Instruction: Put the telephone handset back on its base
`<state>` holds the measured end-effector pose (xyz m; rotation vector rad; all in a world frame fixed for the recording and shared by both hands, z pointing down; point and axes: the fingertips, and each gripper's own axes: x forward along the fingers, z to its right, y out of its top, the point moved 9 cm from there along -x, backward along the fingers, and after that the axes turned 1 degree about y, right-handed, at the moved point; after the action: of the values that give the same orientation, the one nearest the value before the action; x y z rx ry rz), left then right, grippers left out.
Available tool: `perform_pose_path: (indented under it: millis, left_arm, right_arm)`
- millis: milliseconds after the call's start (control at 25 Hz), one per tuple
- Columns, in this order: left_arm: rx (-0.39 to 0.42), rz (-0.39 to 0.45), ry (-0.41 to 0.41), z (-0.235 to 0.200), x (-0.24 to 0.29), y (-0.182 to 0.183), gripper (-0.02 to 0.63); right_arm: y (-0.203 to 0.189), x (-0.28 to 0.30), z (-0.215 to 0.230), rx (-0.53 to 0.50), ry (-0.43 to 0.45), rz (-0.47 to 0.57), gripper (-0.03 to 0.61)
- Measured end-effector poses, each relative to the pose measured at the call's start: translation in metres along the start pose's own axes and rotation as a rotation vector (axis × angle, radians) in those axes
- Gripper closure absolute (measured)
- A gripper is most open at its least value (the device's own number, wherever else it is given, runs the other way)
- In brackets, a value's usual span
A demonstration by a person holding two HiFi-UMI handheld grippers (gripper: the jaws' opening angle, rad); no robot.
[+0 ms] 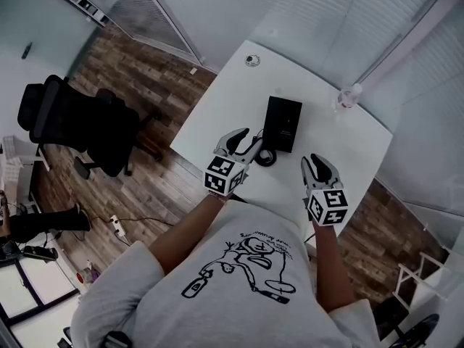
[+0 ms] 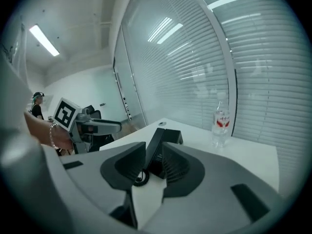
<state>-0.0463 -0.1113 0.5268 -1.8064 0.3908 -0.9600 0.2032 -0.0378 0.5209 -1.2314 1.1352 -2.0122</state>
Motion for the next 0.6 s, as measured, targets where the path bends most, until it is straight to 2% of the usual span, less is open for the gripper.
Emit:
perform_pose_path:
  millis: [280,600]
  left_arm:
    - [0.040,0.111,-0.086,0.029,-0.047,0.045,0.470]
    - [0.101,0.201,-0.206,0.072,-0.081,0.083,0.479]
  right_arm:
    - [0.044,-0.042,-0.024,-0.123,-0.011,0.067,0.504]
    - [0.085,-0.087,-0.053,-0.195,-0.019,0.145,0.512]
